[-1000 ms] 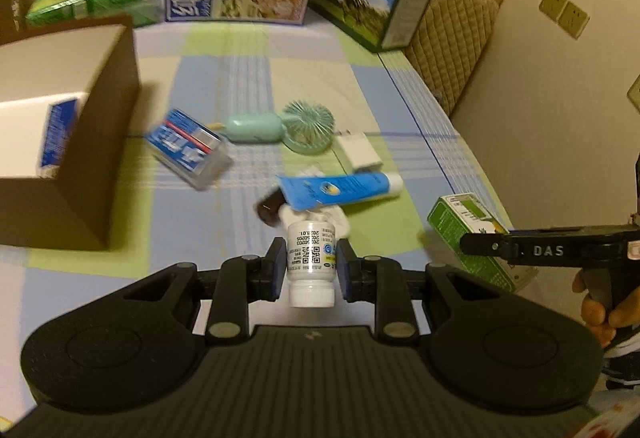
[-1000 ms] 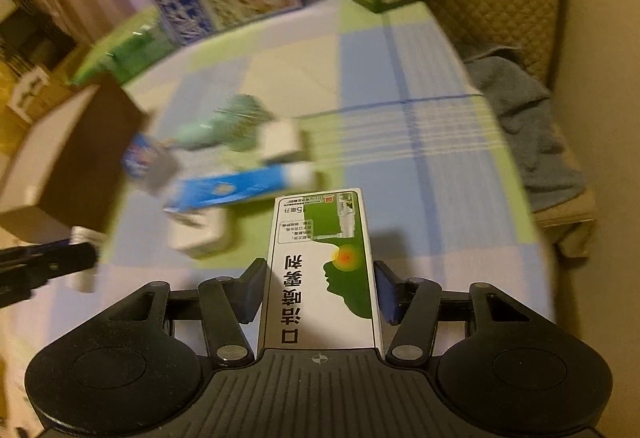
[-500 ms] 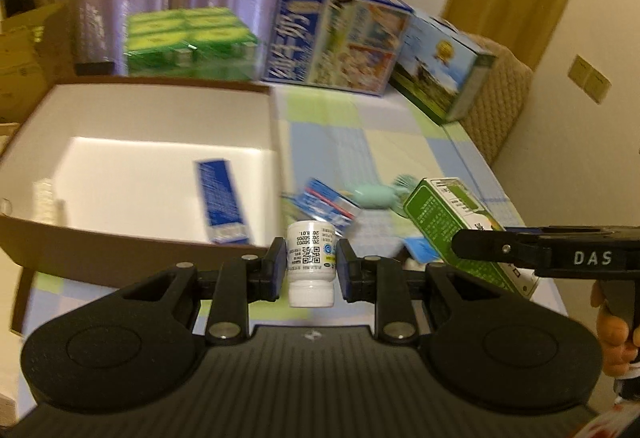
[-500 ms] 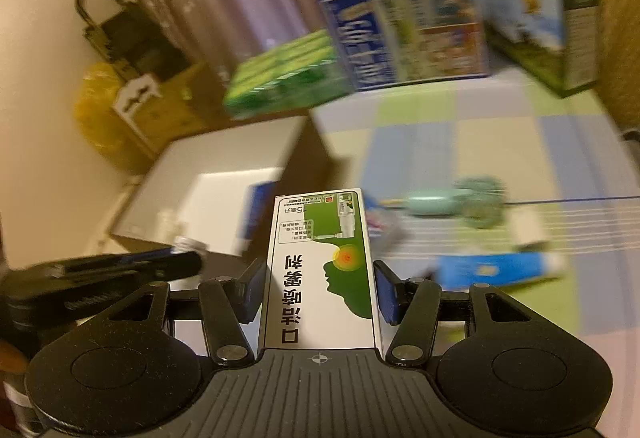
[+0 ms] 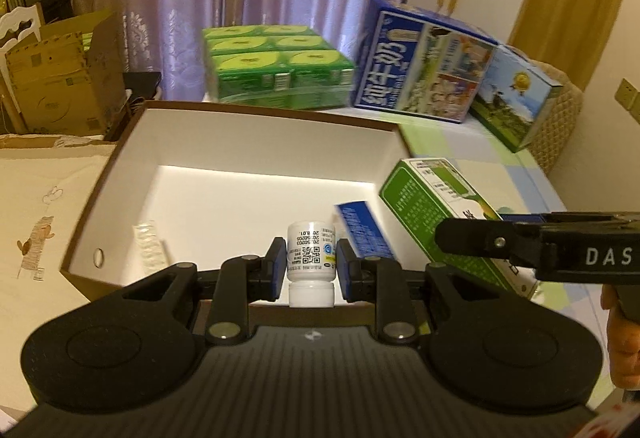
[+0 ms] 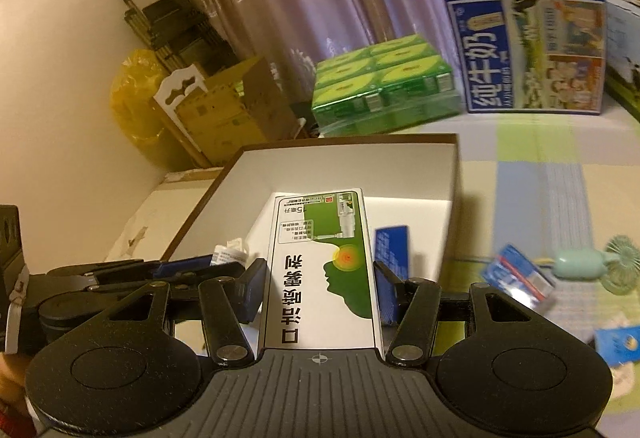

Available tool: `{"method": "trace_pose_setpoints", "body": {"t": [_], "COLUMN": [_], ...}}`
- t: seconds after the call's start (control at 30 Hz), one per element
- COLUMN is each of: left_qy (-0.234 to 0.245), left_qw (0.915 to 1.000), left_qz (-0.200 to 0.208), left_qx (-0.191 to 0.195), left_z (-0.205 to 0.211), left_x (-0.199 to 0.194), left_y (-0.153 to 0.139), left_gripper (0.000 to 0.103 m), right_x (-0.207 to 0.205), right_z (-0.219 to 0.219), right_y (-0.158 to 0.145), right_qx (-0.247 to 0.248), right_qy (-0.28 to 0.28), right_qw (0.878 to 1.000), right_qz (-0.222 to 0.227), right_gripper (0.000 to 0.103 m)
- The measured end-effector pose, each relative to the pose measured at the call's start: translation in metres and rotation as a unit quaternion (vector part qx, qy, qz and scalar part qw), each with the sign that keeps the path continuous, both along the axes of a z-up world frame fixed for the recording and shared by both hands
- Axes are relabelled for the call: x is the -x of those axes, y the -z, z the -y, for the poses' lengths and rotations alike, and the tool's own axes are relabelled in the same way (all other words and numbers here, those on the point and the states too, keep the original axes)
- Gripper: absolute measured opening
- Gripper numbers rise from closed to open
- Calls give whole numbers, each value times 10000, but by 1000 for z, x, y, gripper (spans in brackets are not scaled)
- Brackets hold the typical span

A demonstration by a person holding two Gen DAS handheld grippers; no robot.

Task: Organize rigid objects
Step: 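Carry the pill bottle and the green-and-white box into the open box, then release the pill bottle from the left tool while the right tool releases the green box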

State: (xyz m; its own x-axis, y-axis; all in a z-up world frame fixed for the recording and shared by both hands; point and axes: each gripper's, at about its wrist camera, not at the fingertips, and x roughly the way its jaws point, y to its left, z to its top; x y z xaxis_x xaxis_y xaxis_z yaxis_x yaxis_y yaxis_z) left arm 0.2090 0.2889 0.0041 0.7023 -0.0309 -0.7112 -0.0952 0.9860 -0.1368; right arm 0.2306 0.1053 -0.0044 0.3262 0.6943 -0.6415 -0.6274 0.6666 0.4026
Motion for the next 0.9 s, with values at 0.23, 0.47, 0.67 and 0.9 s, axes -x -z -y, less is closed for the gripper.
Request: {"method": "trace_pose_setpoints", "body": {"t": [0.23, 0.47, 0.67, 0.9], "left_qy": [-26, 17, 70, 132], "left_qw": [9997, 9989, 9982, 9970], "left_qz": [-233, -468, -601, -764], "left_qx": [-65, -58, -38, -51], "left_z": [-33, -51, -59, -66], "left_x": [-30, -51, -62, -72], "left_y": [15, 31, 42, 54], "left_gripper": [22, 22, 22, 22], "right_x": [-17, -30, -37, -48], "right_z": [-47, -71, -84, -92], "right_y": [17, 36, 47, 65], "right_qx": [329, 614, 715, 800], "right_qy": [49, 103, 199, 376], "right_qw": [9994, 9980, 9971, 9951], "right_qz": [-33, -138, -177, -434], "right_gripper": [52, 52, 53, 55]}}
